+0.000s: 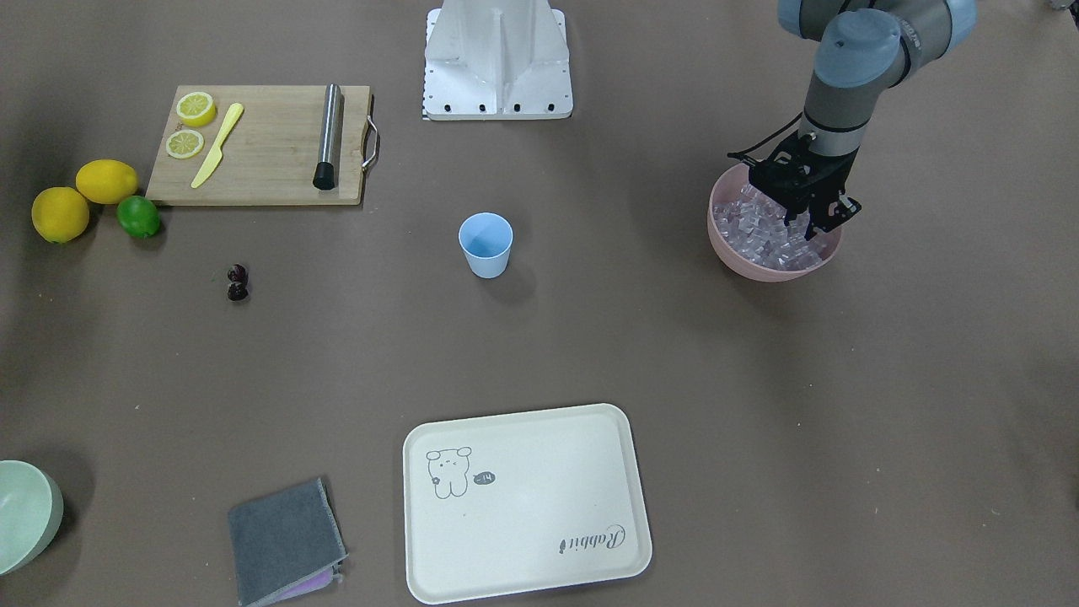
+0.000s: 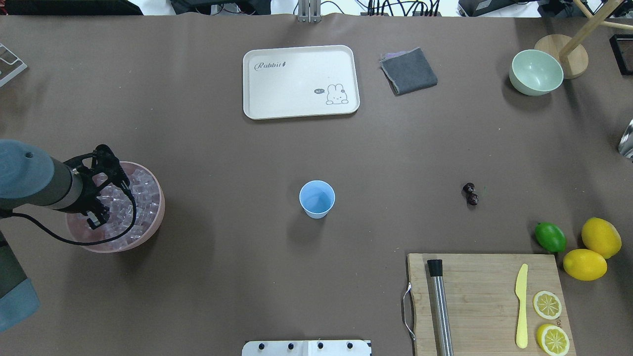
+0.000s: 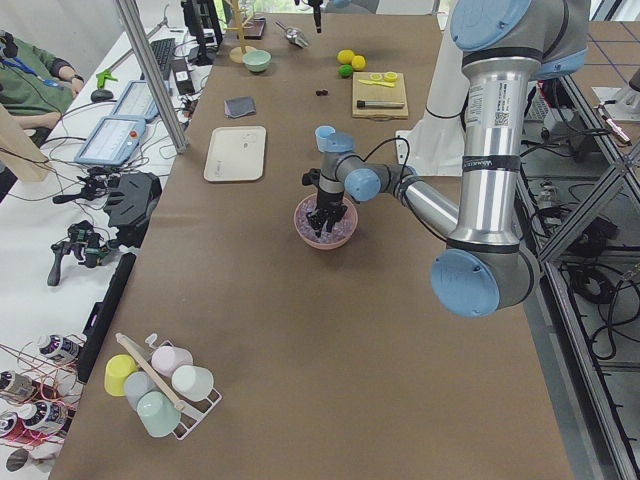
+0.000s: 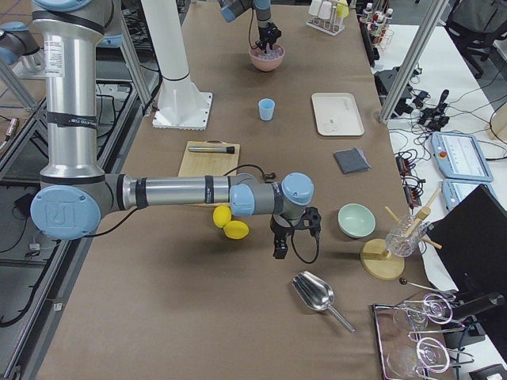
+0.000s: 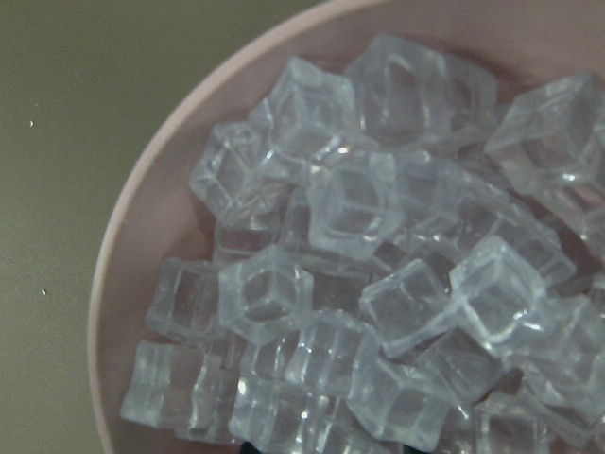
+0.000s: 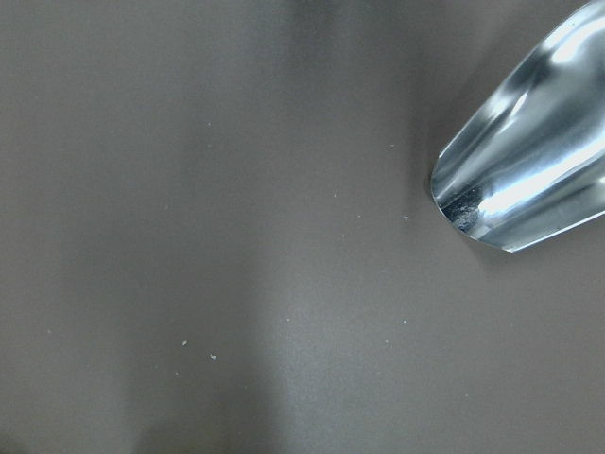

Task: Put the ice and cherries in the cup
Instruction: 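Lower the left gripper into the ice and grasp an ice cube, then lift the ice cube and carry it over the light-blue cup, then open the left gripper to drop the ice cube into the cup, then move the left gripper back over the pink ice bowl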

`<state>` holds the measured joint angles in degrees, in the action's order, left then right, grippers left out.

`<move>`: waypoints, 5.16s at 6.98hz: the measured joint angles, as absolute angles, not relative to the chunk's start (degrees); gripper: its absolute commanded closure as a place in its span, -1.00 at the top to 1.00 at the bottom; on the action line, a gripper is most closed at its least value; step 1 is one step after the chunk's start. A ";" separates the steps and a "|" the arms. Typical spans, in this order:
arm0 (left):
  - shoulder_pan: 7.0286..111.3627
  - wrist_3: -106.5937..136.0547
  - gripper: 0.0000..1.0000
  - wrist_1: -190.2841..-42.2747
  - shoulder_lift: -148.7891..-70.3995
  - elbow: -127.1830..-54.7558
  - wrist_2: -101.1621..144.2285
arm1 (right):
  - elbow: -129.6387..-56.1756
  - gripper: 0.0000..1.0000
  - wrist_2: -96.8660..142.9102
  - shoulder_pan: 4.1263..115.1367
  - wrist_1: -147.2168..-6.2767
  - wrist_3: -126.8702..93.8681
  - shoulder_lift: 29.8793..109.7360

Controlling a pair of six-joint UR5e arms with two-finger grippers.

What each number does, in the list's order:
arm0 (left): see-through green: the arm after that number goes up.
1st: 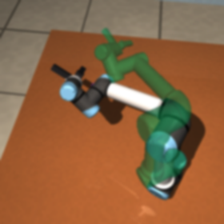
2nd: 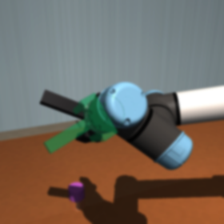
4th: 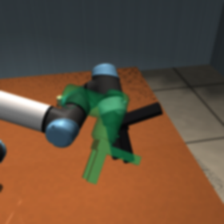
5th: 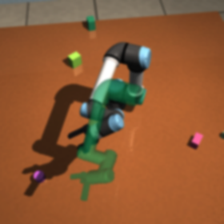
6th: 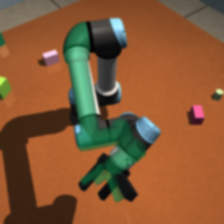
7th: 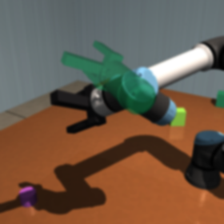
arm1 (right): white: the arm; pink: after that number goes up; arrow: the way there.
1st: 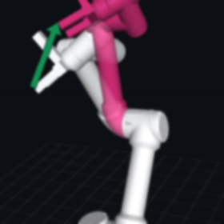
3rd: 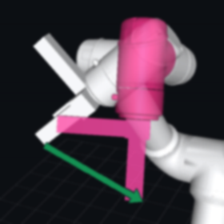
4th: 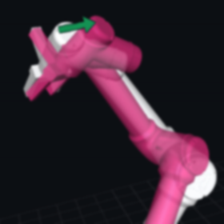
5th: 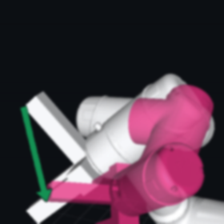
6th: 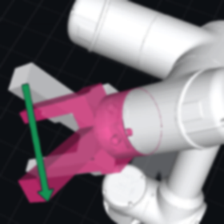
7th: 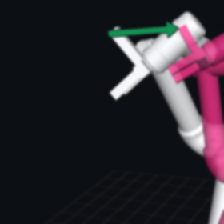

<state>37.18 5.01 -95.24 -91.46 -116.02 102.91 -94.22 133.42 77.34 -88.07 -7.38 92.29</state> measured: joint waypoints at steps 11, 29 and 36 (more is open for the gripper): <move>44.93 70.73 -0.79 -98.22 -116.72 -103.34 128.84 | -94.19 1.00 133.33 77.12 -88.05 -7.37 92.09; 28.27 117.92 0.93 -129.18 -127.96 -89.13 113.95 | -93.96 1.00 133.07 75.42 -87.92 -7.30 91.60; 43.10 49.59 0.86 -82.92 -117.58 -109.24 124.07 | -93.86 1.00 133.07 74.92 -87.97 -7.30 91.62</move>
<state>43.10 49.59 -82.92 -117.58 -109.24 124.07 -93.86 133.07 74.92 -87.97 -7.30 91.62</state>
